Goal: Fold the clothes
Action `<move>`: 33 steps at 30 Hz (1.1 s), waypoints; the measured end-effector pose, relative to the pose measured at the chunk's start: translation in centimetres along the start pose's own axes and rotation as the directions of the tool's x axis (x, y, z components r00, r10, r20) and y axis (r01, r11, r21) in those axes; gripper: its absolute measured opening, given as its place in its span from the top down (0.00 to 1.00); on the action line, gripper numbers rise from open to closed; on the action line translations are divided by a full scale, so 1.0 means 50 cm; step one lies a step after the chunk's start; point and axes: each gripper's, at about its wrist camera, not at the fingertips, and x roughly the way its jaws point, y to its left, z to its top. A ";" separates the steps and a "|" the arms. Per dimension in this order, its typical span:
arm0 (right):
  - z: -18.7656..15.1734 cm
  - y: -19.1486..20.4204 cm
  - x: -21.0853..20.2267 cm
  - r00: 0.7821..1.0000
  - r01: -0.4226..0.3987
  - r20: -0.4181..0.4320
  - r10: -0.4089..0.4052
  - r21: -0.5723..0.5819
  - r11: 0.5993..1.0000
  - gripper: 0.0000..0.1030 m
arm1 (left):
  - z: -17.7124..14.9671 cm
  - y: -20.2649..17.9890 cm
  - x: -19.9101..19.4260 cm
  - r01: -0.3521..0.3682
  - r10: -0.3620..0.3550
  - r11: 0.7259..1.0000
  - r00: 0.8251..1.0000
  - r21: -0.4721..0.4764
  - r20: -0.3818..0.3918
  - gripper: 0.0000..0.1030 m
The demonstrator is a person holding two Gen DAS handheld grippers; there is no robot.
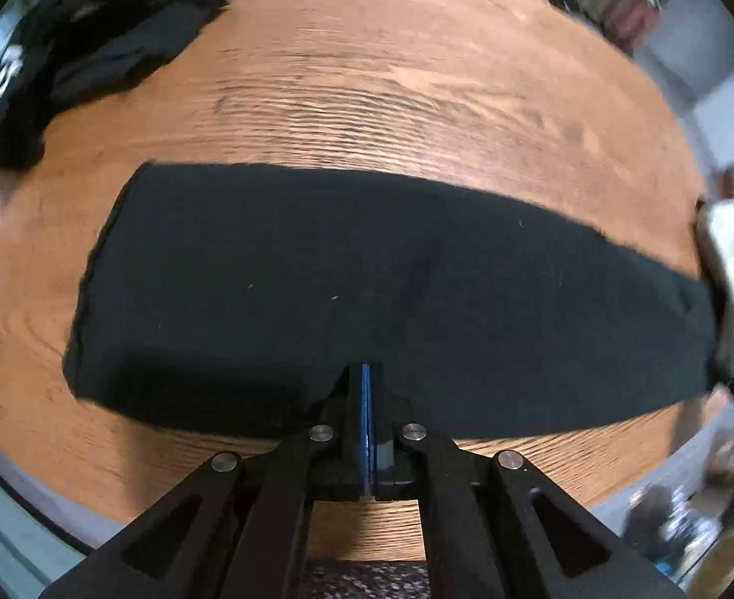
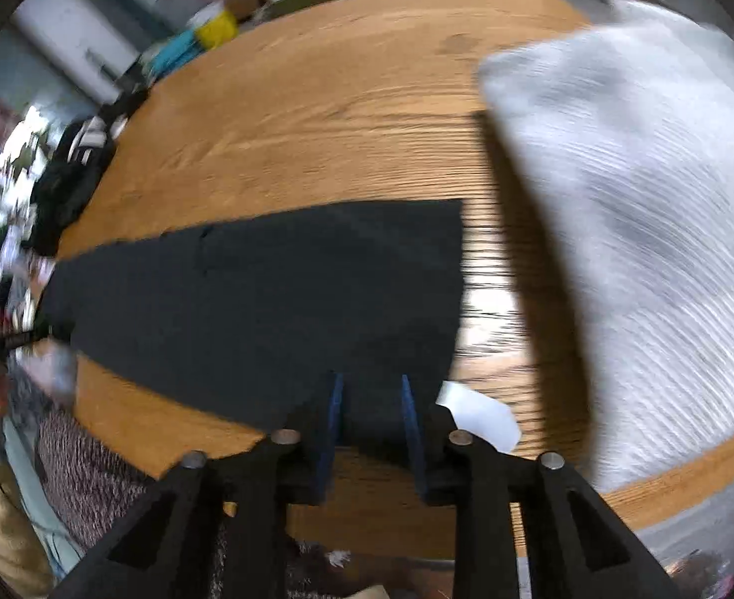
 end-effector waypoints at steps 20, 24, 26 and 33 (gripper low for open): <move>-0.128 0.239 -0.214 0.931 0.073 0.365 -0.027 -0.113 0.991 0.19 | -0.201 -0.225 -0.195 -0.141 0.157 0.987 0.922 -0.073 0.353 0.98; -0.116 0.232 -0.172 0.942 -0.013 0.333 0.036 -0.072 0.997 0.19 | -0.205 -0.239 -0.164 -0.138 0.165 0.986 0.905 -0.098 0.392 0.98; -0.117 0.181 -0.151 0.949 -0.039 0.312 0.040 -0.012 0.999 0.19 | -0.204 -0.259 -0.139 -0.141 0.156 0.988 0.909 -0.066 0.386 0.98; -0.114 -0.007 -0.049 0.973 -0.164 0.206 0.107 0.279 0.946 0.23 | -0.198 -0.371 -0.051 -0.251 0.174 0.958 0.894 0.141 0.412 0.98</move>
